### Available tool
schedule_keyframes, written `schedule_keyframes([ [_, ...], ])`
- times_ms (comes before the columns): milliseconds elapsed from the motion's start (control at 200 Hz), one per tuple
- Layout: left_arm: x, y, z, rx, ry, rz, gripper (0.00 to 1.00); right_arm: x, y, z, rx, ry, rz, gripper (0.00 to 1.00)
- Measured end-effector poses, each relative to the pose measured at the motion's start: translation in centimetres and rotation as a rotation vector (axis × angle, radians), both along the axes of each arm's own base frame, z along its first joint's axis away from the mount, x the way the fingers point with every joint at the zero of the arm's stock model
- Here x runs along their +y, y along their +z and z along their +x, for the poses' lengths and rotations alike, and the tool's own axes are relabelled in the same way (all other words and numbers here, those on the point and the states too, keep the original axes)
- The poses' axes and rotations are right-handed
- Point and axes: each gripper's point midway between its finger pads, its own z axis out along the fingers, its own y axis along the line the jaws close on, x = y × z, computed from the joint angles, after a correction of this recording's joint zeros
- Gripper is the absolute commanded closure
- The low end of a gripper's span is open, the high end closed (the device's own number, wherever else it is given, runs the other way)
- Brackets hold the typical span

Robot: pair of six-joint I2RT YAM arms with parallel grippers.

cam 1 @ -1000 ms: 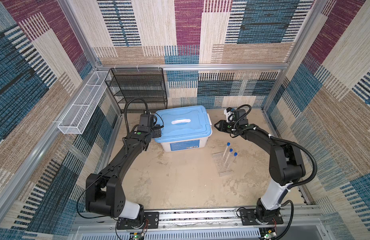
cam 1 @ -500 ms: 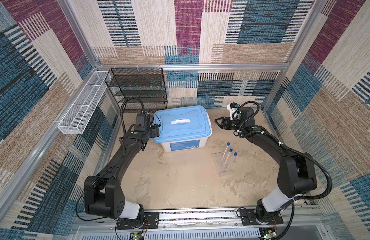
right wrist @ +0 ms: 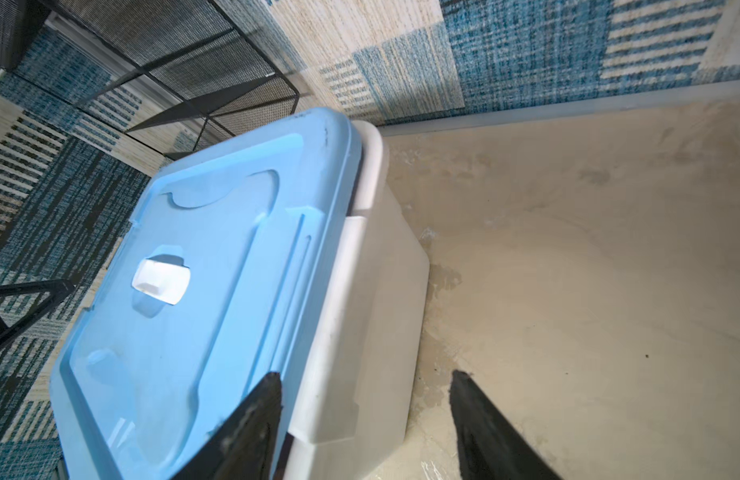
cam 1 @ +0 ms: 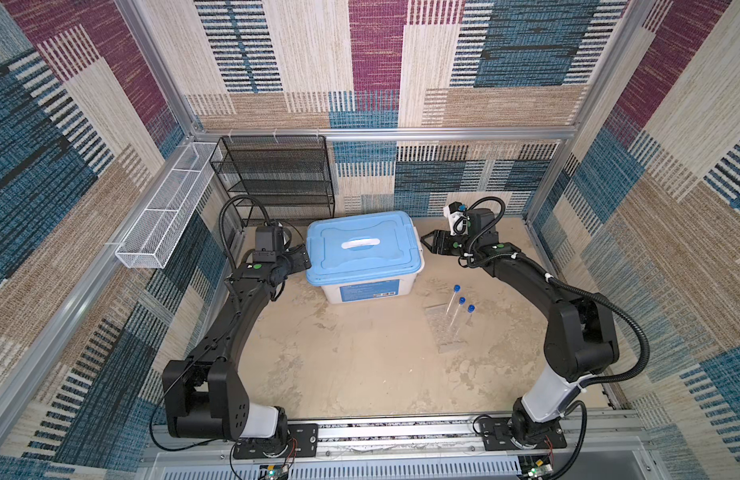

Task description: Organize the chemistry lab equipment

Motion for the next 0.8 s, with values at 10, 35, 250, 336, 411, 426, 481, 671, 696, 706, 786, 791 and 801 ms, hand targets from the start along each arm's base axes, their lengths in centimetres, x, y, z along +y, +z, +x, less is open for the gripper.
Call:
schedule_keyframes([
  [10,0.1,-0.1,-0.1,0.002,0.005,-0.003,0.13,0.1,-0.1,0.0,0.002,0.001,-0.001,0.34],
  [35,0.4,-0.3,-0.2,0.004,0.018,-0.009,0.11,0.2,-0.2,-0.1,0.005,0.004,-0.002,0.33],
  [250,0.5,-1.6,-0.3,0.008,0.026,-0.113,0.09,1.1,-0.5,-0.3,0.004,0.026,-0.017,0.33],
  [336,0.4,-2.4,-0.3,0.012,0.023,-0.162,0.08,1.2,-0.7,-0.2,0.004,0.028,-0.023,0.33],
  [411,0.4,-2.5,0.0,0.000,0.027,-0.189,0.07,1.3,-0.6,-0.1,0.003,0.028,-0.026,0.32],
  [426,0.3,-2.6,0.0,-0.002,0.028,-0.193,0.07,1.4,-0.6,-0.1,0.001,0.029,-0.027,0.32],
  [481,0.1,-2.7,0.2,-0.007,0.020,-0.209,0.07,1.6,-0.5,0.1,-0.003,0.030,-0.031,0.32],
  [671,0.1,-2.9,0.5,-0.027,0.021,-0.253,0.05,2.6,-0.3,0.1,-0.009,0.051,-0.029,0.31],
  [696,0.0,-2.9,0.5,-0.028,0.019,-0.260,0.05,2.8,-0.4,0.1,-0.006,0.056,-0.028,0.31],
  [706,0.0,-3.0,0.5,-0.028,0.019,-0.261,0.05,2.8,-0.4,0.1,-0.006,0.058,-0.029,0.31],
  [786,0.2,-3.2,0.6,-0.035,0.026,-0.283,0.04,3.0,-0.6,0.2,-0.003,0.059,-0.029,0.31],
  [791,0.2,-3.2,0.6,-0.036,0.025,-0.284,0.04,3.0,-0.6,0.3,-0.003,0.059,-0.029,0.31],
  [801,0.2,-3.2,0.5,-0.037,0.024,-0.288,0.04,3.0,-0.7,0.3,-0.002,0.059,-0.029,0.31],
])
